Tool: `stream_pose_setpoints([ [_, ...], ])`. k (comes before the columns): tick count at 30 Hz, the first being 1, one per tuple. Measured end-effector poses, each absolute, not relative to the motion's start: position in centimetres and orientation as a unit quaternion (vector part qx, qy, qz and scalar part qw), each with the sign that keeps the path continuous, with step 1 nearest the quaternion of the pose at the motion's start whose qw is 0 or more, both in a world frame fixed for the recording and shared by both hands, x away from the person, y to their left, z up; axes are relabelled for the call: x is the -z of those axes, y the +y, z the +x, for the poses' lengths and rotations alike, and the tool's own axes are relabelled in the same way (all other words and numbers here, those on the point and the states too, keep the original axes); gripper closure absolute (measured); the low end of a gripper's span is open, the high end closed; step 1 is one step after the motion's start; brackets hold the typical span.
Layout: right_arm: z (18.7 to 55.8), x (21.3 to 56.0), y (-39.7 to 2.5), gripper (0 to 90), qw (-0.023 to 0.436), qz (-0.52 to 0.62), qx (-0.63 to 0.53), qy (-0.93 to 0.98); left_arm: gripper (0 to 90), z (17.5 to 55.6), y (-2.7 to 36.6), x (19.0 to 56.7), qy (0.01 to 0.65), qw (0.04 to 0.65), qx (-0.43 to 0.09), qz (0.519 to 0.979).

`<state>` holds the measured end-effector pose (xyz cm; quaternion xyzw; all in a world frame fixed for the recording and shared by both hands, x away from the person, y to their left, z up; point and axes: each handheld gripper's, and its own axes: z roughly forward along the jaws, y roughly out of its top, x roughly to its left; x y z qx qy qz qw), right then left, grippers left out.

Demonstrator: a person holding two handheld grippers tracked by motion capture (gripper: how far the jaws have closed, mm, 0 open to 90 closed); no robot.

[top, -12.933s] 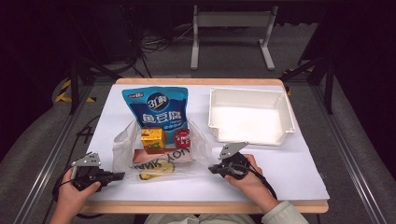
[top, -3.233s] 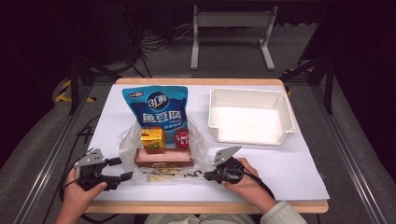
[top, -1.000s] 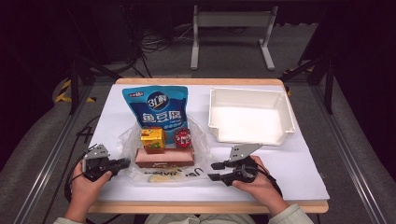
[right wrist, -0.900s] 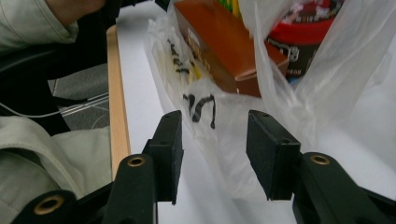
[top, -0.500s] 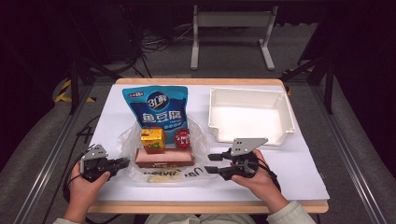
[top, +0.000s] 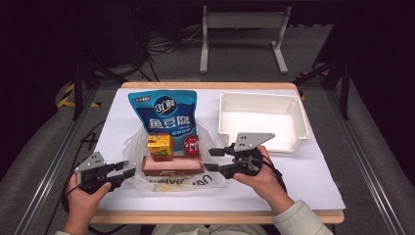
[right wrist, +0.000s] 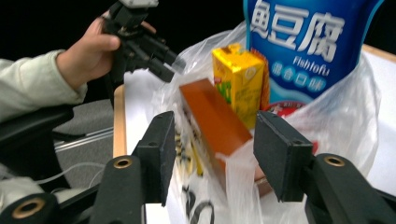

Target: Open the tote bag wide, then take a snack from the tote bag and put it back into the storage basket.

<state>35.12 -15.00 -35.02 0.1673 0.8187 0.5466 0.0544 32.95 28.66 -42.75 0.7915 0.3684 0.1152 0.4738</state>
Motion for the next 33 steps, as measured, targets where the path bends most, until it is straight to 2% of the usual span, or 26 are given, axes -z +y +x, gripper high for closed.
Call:
stream_pose_setpoints([
  [9, 35.9, 34.1, -13.6, 47.6, 0.06, 0.177, -0.554, 0.811, 52.1, 32.6, 29.0, 42.5, 0.363, 0.486, -0.12, 0.786],
  [16, 36.7, 33.6, -12.3, 47.2, 0.056, 0.176, -0.545, 0.818, 47.2, 32.3, 28.9, 42.2, 0.336, 0.496, -0.114, 0.793],
  [33, 38.6, 33.2, -9.2, 44.2, 0.032, 0.162, -0.506, 0.847, 45.6, 31.3, 30.3, 42.4, 0.357, 0.495, -0.123, 0.782],
])
